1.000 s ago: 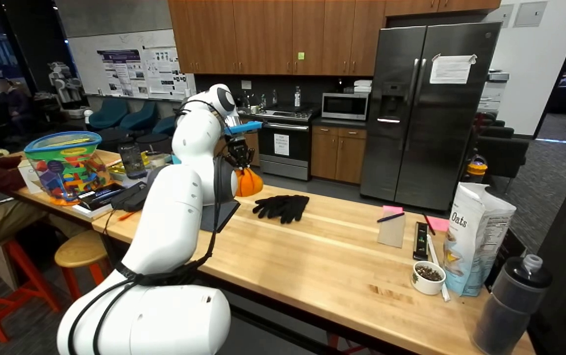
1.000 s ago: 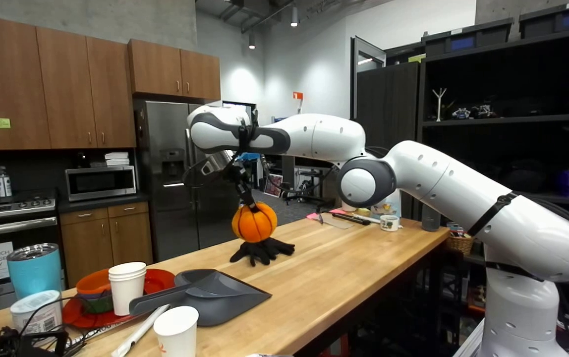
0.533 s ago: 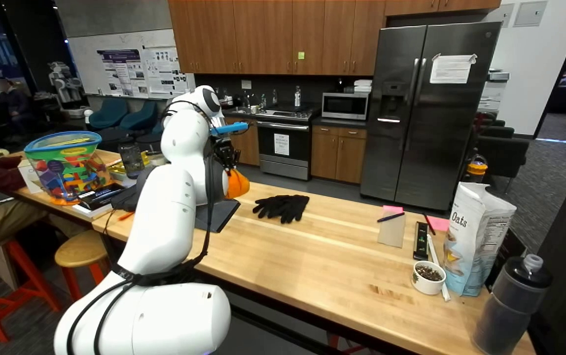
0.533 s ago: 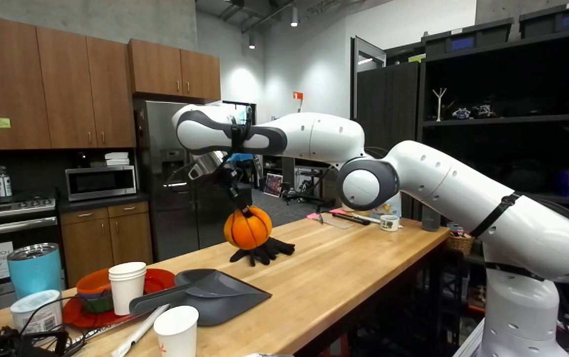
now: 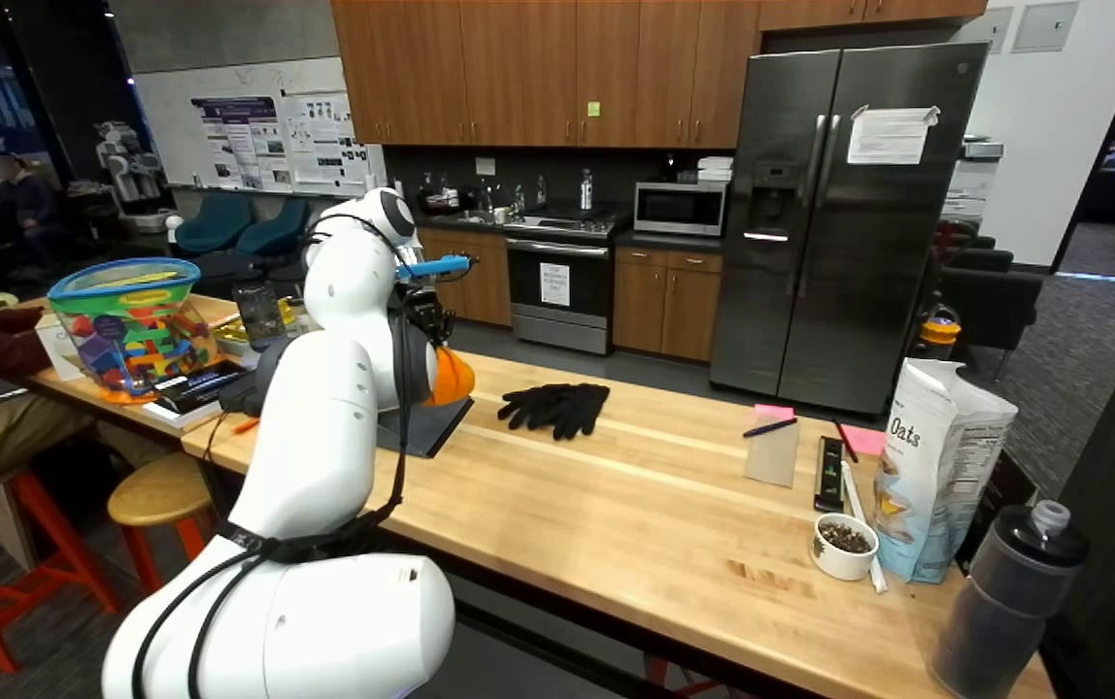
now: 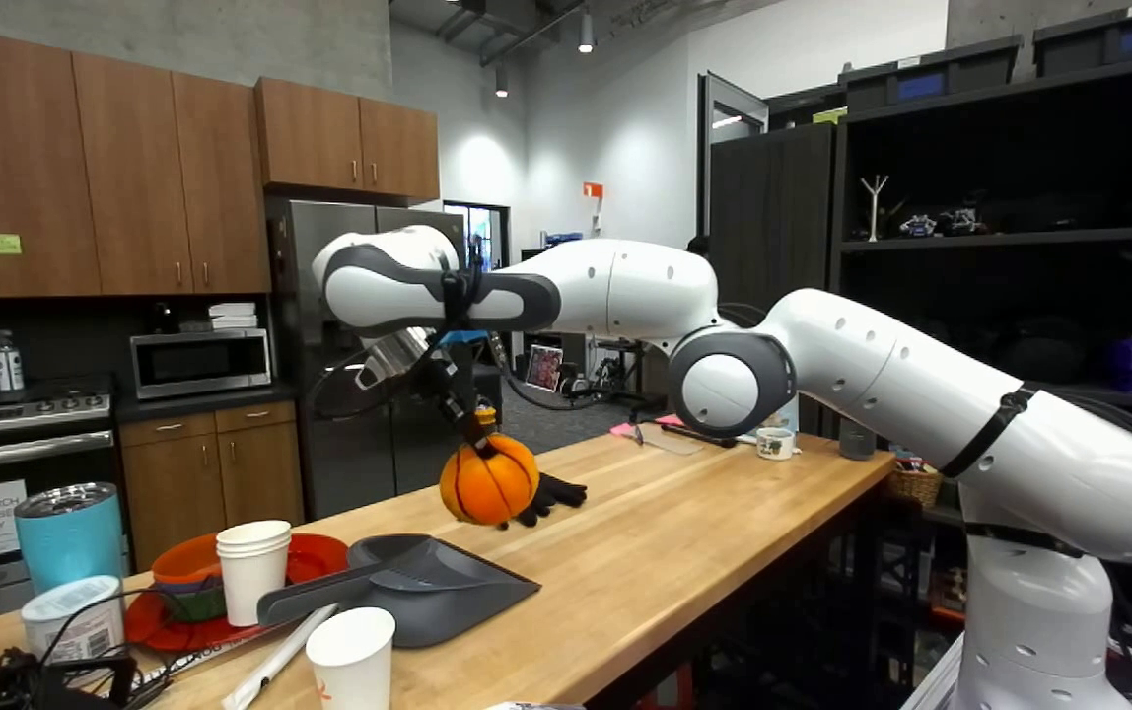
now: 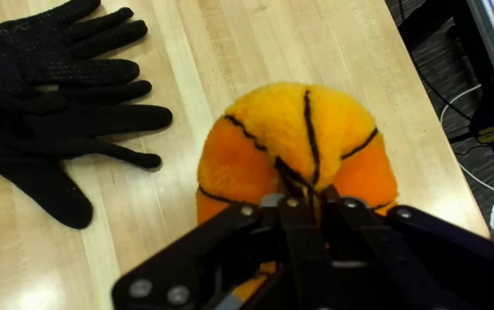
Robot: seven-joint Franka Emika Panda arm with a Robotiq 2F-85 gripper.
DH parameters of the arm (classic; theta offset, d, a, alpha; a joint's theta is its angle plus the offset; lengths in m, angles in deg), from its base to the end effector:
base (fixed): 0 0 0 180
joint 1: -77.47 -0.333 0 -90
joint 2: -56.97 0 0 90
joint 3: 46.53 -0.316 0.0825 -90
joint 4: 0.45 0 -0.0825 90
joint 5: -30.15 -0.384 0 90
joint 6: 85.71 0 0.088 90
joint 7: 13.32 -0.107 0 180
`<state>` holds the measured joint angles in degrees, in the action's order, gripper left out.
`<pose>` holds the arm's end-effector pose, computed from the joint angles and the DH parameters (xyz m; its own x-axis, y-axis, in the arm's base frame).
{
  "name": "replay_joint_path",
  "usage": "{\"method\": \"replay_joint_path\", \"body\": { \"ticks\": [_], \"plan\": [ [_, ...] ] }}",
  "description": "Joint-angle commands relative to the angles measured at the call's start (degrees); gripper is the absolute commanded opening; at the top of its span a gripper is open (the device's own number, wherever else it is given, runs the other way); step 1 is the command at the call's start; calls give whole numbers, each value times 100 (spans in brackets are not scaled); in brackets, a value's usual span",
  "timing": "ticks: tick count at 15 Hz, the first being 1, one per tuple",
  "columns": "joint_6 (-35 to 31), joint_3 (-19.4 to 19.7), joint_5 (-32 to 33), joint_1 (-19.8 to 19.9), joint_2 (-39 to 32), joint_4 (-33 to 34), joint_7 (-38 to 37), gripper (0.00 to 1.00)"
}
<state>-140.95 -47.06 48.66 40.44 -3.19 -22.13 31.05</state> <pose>0.5945 0.3967 0.4265 0.2053 0.8325 -0.5146 0.9565 -0.2819 -0.0745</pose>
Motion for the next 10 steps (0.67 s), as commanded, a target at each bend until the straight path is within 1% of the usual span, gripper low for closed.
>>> {"method": "replay_joint_path", "body": {
  "ticks": [1, 7, 10],
  "plan": [
    [147, 79, 62, -138, -142, 129, 174, 3],
    [184, 89, 71, -304, -270, 147, 270, 3],
    [61, 74, 65, -346, -251, 127, 456, 3]
  ]
}}
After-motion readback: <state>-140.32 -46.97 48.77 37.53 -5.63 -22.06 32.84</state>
